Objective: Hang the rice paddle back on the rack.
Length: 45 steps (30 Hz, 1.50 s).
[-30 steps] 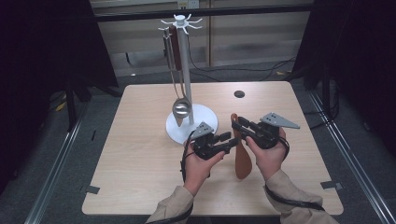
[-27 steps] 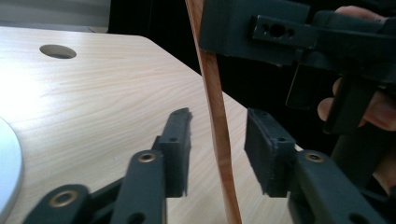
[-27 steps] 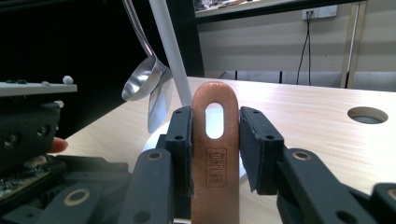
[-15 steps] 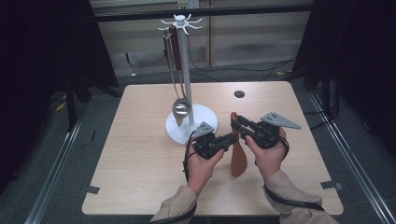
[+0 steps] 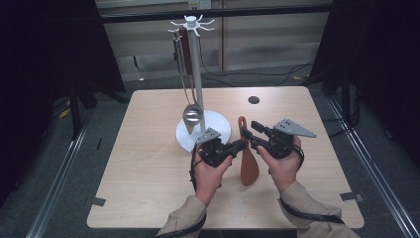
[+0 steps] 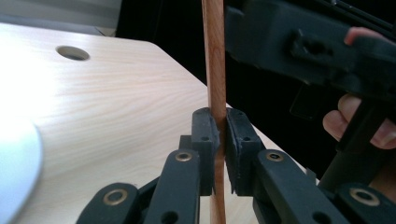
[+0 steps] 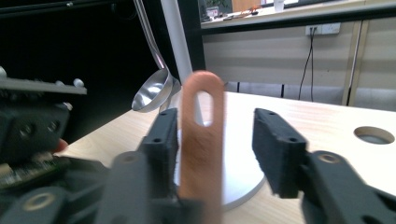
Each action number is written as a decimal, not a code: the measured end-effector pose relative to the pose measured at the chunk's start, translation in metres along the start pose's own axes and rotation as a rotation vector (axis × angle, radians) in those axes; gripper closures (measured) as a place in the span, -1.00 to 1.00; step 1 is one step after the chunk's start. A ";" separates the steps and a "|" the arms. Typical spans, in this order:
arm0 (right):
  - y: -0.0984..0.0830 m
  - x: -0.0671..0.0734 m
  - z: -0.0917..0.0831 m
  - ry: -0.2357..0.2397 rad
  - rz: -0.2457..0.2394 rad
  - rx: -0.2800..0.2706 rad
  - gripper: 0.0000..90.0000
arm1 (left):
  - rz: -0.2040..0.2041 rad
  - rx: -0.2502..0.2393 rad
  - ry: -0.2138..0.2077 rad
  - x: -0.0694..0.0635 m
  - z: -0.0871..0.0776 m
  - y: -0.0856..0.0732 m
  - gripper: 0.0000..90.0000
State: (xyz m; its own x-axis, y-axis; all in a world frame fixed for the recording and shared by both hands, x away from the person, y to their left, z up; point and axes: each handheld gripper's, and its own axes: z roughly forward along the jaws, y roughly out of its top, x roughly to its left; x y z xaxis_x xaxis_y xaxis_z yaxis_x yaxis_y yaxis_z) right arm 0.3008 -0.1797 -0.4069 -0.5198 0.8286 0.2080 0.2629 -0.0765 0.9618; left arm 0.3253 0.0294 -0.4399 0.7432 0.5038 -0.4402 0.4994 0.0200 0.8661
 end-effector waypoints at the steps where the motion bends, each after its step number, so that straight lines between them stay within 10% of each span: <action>1: 0.000 -0.001 -0.001 0.001 -0.006 -0.002 0.03 | 0.001 -0.004 0.005 0.001 -0.002 0.001 0.85; 14: -0.015 -0.018 -0.006 0.010 -0.087 0.061 -0.50 | 0.018 -0.065 0.040 0.009 -0.026 0.016 0.85; 45: -0.038 -0.035 -0.011 0.067 -0.131 0.189 -0.85 | 0.087 -0.226 0.049 0.010 -0.052 0.051 0.85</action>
State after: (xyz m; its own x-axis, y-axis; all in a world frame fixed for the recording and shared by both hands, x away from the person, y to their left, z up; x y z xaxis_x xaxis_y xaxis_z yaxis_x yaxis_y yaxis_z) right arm 0.3002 -0.2121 -0.4485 -0.6108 0.7853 0.1011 0.3335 0.1394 0.9324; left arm 0.3349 0.0798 -0.3877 0.7542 0.5531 -0.3540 0.3178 0.1644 0.9338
